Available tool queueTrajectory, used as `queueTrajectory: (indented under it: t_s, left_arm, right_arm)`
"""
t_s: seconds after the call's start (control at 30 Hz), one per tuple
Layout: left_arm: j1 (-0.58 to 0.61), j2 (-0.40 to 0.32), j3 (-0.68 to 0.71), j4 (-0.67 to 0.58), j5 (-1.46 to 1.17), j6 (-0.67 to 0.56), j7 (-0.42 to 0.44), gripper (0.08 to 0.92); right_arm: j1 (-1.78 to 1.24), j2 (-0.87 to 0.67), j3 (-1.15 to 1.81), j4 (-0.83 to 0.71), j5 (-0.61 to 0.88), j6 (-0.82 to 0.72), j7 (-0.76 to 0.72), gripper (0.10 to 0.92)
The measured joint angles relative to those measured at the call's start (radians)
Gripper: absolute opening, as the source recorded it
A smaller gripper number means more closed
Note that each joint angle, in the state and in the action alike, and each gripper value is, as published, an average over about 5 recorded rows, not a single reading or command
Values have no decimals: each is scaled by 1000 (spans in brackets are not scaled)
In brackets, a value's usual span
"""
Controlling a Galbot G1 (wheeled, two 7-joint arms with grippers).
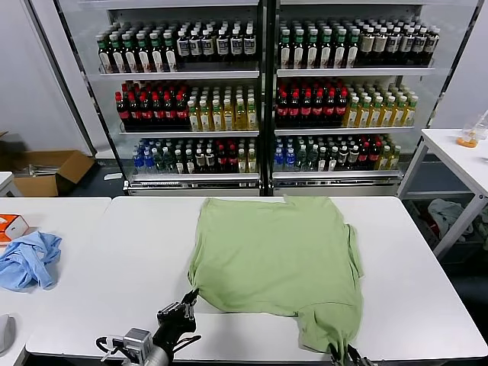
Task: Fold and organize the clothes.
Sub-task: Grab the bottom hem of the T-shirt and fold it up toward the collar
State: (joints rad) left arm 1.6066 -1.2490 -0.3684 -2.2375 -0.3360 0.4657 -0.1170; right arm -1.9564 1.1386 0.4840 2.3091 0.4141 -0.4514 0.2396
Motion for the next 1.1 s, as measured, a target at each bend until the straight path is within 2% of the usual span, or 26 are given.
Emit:
queueTrajectory:
  t_s: [0.1,0.2,0.63,1.1]
  left_arm:
    - [0,1,-4,-2,-6,-5,2,91]
    - [0,2,-10,-8,-14,-10,4,93]
    - [-19,23,-58,-27,-77,-22,15,90]
    - [-129,84,-44,61,-119,-23,19,94]
  right_arm:
    - [4,-6,8,7,4,12,-7,151]
    - [11,-16,23,23,6,29,-13,108]
    - [119,-102,92,63,63,61,-12,106]
    - [417,-227,71,-94,156,42,-8,106]
